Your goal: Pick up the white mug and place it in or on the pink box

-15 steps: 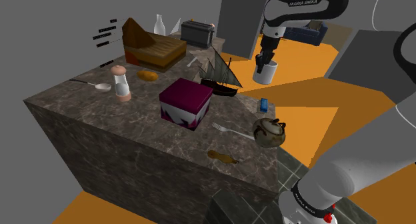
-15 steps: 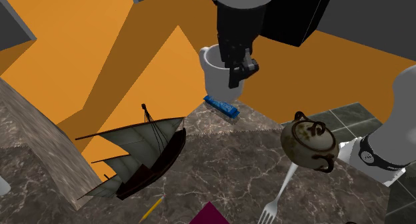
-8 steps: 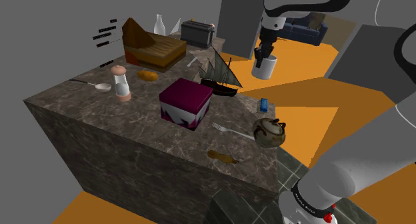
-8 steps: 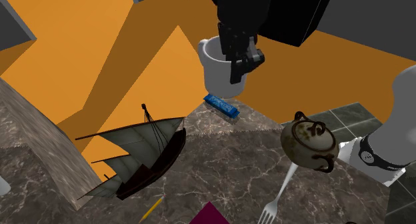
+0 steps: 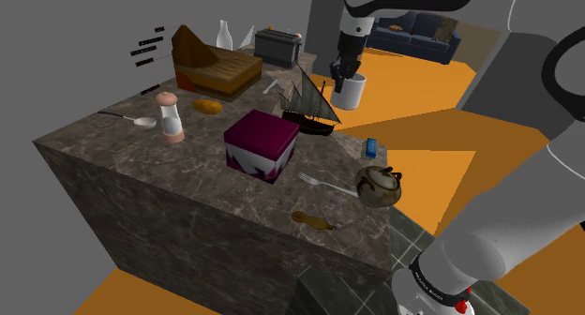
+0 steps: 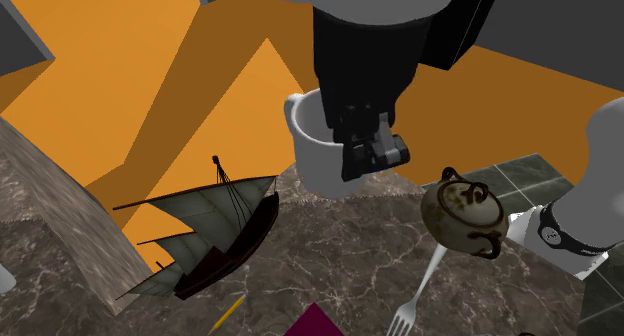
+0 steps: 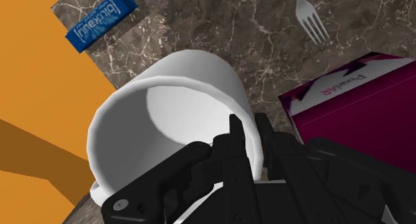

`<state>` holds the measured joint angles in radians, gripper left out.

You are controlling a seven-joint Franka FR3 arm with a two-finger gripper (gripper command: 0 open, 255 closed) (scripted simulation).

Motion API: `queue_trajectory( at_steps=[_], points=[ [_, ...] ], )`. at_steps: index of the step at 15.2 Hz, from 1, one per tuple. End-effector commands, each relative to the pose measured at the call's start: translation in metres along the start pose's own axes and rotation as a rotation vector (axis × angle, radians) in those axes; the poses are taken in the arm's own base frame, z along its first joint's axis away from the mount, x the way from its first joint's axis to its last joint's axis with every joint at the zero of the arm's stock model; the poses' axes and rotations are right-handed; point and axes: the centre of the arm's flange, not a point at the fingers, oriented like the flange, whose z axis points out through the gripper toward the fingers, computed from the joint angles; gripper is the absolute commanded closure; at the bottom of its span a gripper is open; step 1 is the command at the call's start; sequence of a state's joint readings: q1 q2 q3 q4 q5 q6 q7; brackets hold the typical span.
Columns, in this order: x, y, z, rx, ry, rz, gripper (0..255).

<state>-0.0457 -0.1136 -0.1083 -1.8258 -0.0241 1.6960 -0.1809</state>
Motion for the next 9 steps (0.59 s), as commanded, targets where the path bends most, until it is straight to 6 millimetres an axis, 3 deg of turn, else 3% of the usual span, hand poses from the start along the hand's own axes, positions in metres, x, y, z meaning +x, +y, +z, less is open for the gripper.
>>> queue_trajectory(
  at_steps=[1,9],
  points=[
    [0.013,-0.025,-0.002,0.000,0.000,0.002,255],
    [0.059,-0.120,-0.010,0.000,0.000,0.002,255]
  ],
)
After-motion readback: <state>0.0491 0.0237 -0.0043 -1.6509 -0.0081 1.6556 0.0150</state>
